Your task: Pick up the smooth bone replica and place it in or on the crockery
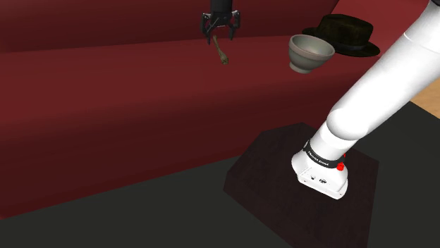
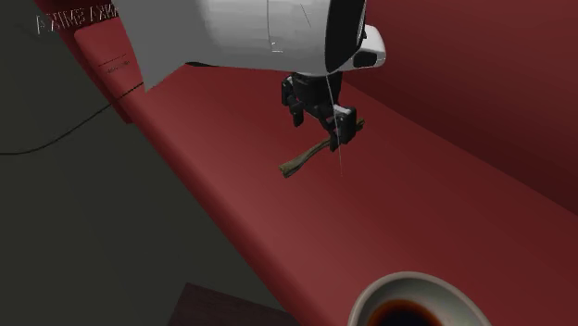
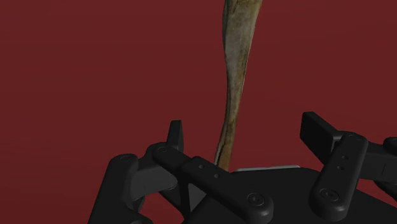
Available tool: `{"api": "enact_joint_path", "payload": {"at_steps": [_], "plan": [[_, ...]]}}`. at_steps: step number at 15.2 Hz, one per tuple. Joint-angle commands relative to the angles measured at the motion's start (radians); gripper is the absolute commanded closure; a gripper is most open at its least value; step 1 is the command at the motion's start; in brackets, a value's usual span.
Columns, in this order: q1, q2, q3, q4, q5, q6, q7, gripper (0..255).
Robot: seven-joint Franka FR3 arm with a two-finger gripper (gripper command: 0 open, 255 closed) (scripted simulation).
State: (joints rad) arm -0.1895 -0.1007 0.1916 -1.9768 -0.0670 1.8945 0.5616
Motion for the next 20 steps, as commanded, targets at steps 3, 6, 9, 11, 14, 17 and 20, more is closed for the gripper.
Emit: {"api": "enact_joint_path", "payload": {"at_steps": [3,6,9,11,14,17,20], "plan": [[-0.002,0.018,0.0,-0.031,-0.008,0.048,0.014,0],[-0.004,0.029,-0.001,-0.067,-0.012,0.095,0.017,0],[-0.004,0.029,-0.001,-0.067,-0.012,0.095,0.017,0],[-0.004,0.029,-0.001,-0.067,-0.012,0.095,0.017,0],[-0.004,0.029,-0.001,-0.067,-0.012,0.095,0.017,0],[-0.004,0.029,-0.001,-0.067,-0.012,0.095,0.017,255],[-0.004,0.032,-0.001,-0.062,-0.012,0.092,0.017,255]]}}
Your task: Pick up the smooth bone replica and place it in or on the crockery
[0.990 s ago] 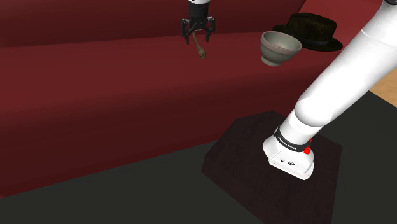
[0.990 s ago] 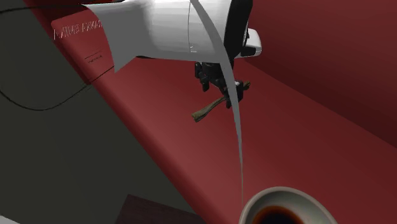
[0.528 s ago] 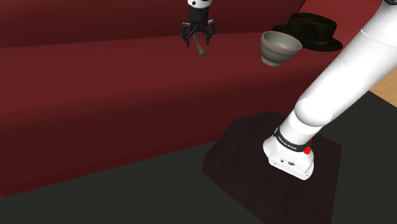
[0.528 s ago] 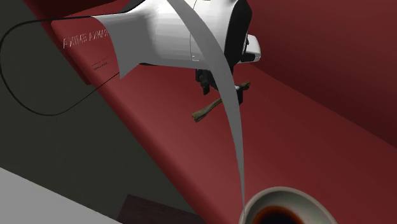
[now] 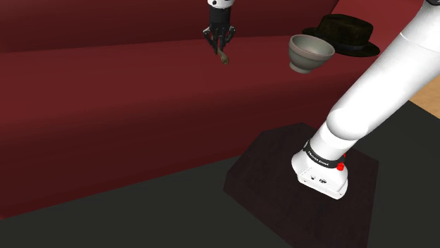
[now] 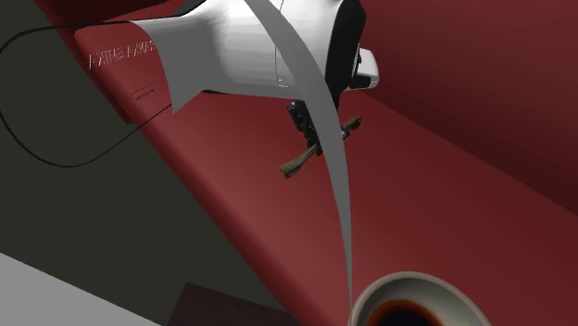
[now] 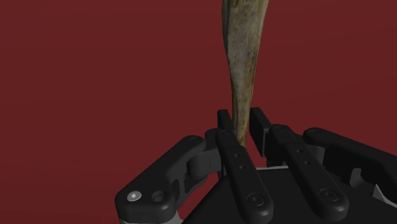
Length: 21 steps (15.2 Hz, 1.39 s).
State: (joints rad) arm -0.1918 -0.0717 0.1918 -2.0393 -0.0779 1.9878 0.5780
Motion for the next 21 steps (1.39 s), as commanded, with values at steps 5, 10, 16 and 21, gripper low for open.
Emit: {"api": "enact_joint_path", "payload": {"at_steps": [5,10,16,21], "plan": [[-0.001,-0.003,-0.002,0.005,0.0,-0.011,-0.002,255],[-0.002,-0.015,-0.002,0.06,0.004,-0.077,-0.008,255],[-0.002,-0.022,-0.003,0.132,0.008,-0.157,-0.016,255],[-0.002,-0.022,-0.003,0.2,0.009,-0.224,-0.02,255]]}}
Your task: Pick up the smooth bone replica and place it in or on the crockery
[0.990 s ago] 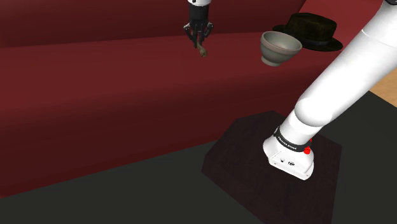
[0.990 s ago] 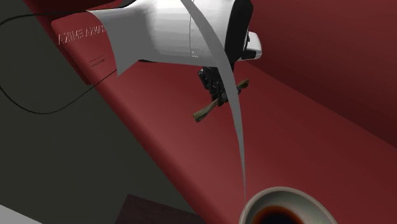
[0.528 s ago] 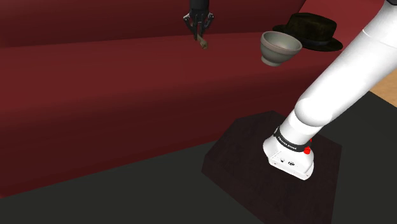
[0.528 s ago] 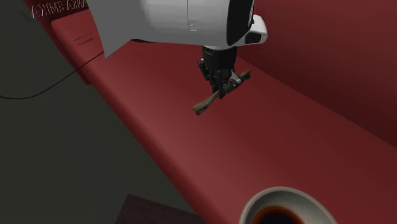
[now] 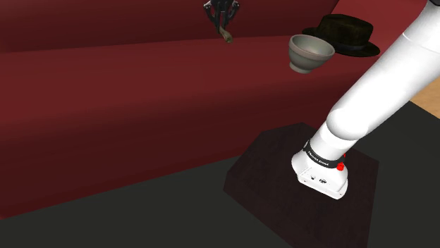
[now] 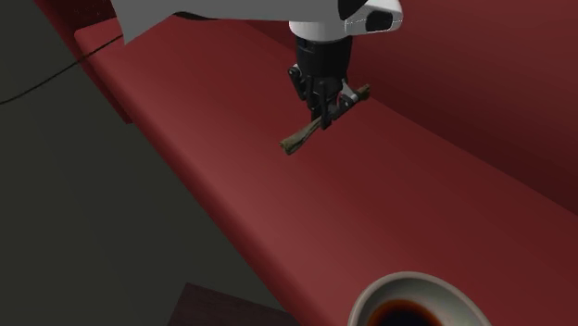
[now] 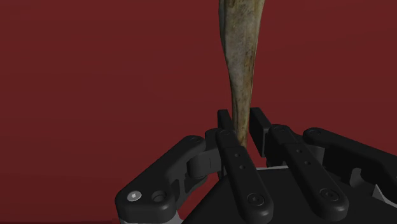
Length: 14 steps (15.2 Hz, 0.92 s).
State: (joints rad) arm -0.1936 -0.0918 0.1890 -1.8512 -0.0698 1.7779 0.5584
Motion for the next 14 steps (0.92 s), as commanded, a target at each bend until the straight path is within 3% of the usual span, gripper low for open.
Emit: {"api": "enact_joint_path", "payload": {"at_steps": [1,14], "plan": [[0.0,-0.001,0.0,0.026,0.001,-0.027,-0.002,255],[0.001,0.03,0.003,0.238,-0.004,-0.208,-0.01,255]]}}
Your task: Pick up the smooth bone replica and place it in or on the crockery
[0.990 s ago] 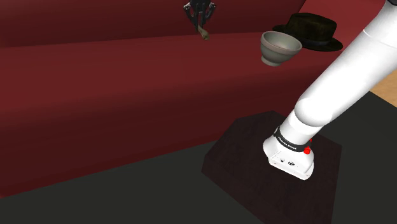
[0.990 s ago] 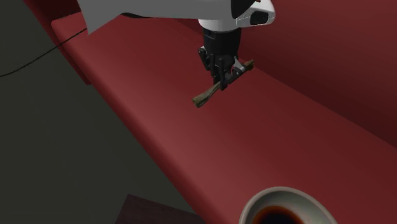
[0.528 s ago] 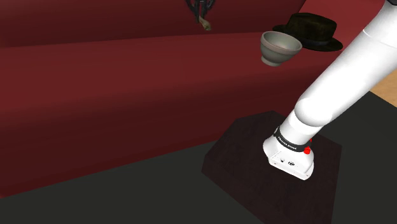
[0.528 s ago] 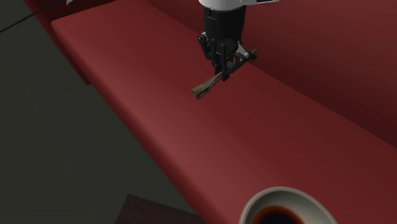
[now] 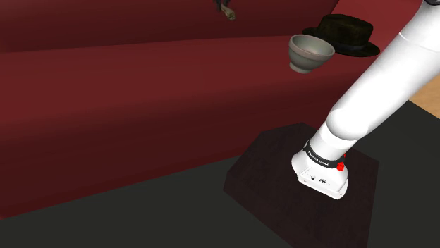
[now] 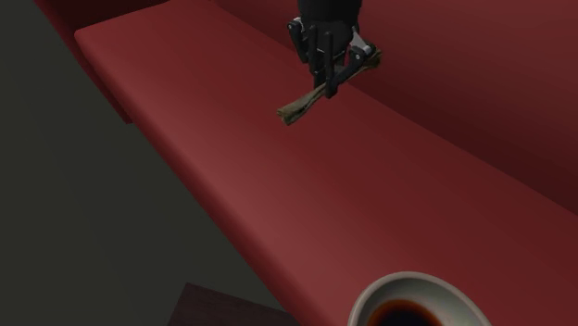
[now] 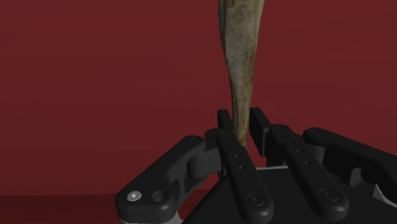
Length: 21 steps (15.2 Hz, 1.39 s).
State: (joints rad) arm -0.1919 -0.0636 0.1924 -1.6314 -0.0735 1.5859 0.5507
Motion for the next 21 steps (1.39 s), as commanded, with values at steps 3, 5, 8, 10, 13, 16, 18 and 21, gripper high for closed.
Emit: {"api": "enact_joint_path", "payload": {"at_steps": [3,5,8,10,13,16,18,21], "plan": [[-0.007,-0.029,-0.009,0.01,0.005,-0.037,-0.019,255],[-0.021,-0.104,-0.029,-0.071,0.016,-0.027,-0.053,255],[-0.036,-0.209,-0.061,-0.179,0.025,-0.021,-0.103,255],[-0.045,-0.277,-0.084,-0.244,0.027,-0.021,-0.136,255],[-0.057,-0.373,-0.121,-0.329,0.023,-0.029,-0.186,255],[-0.07,-0.464,-0.16,-0.403,0.011,-0.043,-0.237,255],[-0.079,-0.521,-0.187,-0.445,-0.002,-0.056,-0.271,255],[-0.093,-0.604,-0.228,-0.501,-0.025,-0.079,-0.323,255]]}}
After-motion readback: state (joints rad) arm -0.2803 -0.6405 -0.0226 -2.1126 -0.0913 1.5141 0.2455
